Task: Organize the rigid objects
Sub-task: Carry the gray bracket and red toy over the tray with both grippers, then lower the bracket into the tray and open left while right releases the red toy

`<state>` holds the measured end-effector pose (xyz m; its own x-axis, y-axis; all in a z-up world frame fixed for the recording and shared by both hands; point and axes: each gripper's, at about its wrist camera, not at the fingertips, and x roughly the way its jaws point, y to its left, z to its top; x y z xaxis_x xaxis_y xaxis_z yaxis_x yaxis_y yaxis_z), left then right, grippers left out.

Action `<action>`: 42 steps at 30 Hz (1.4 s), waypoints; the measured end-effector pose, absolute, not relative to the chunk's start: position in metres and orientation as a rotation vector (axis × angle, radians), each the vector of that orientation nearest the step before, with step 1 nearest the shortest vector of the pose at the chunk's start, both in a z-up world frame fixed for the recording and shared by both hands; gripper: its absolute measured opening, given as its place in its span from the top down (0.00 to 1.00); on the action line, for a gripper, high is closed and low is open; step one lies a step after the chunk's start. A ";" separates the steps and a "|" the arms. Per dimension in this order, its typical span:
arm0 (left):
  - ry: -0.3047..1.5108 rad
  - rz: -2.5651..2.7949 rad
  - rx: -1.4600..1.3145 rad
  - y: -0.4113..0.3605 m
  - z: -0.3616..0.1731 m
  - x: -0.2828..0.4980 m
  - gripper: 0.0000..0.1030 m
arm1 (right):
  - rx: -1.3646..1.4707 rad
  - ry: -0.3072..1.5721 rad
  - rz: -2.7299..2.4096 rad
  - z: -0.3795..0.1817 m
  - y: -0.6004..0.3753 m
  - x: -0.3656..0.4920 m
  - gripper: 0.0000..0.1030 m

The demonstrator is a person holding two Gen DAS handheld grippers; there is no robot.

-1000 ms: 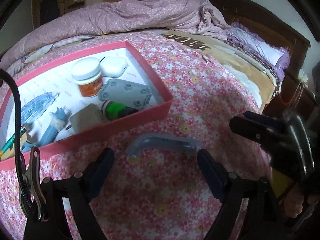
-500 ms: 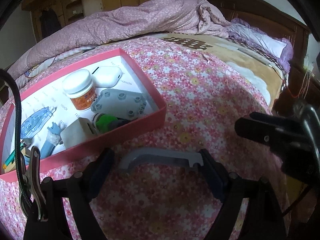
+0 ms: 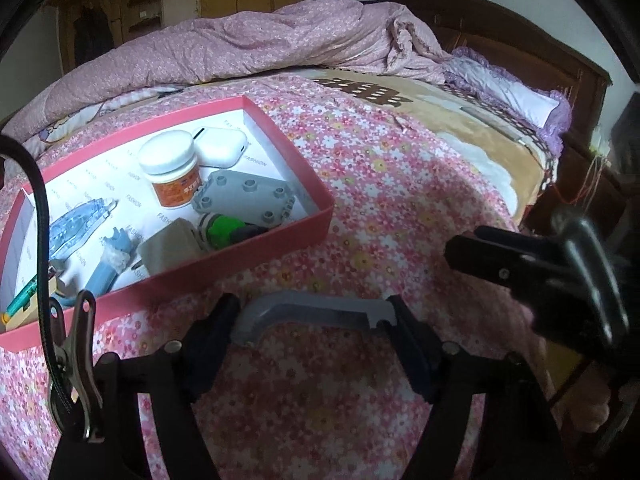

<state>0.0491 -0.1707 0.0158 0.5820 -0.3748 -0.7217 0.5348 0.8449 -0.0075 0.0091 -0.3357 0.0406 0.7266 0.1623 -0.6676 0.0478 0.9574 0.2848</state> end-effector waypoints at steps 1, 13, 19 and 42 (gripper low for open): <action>0.783 -0.536 0.222 -0.169 0.017 0.048 0.24 | 0.290 0.757 0.065 0.041 -0.334 0.009 0.60; 0.761 -0.501 0.132 -0.117 0.051 0.051 0.24 | 0.255 0.757 0.106 0.051 -0.307 0.015 0.60; 0.726 -0.408 0.109 -0.087 0.065 0.065 0.24 | 0.219 0.756 0.150 0.060 -0.284 0.028 0.60; 0.749 -0.251 0.034 -0.031 0.059 0.140 0.24 | 0.117 0.769 0.239 0.069 -0.216 0.100 0.60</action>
<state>0.1397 -0.0309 0.0587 0.7042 -0.2133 -0.6772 0.2376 0.9696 -0.0583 0.1004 -0.2161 0.0689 0.6936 0.2559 -0.6734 -0.1705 0.9665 0.1917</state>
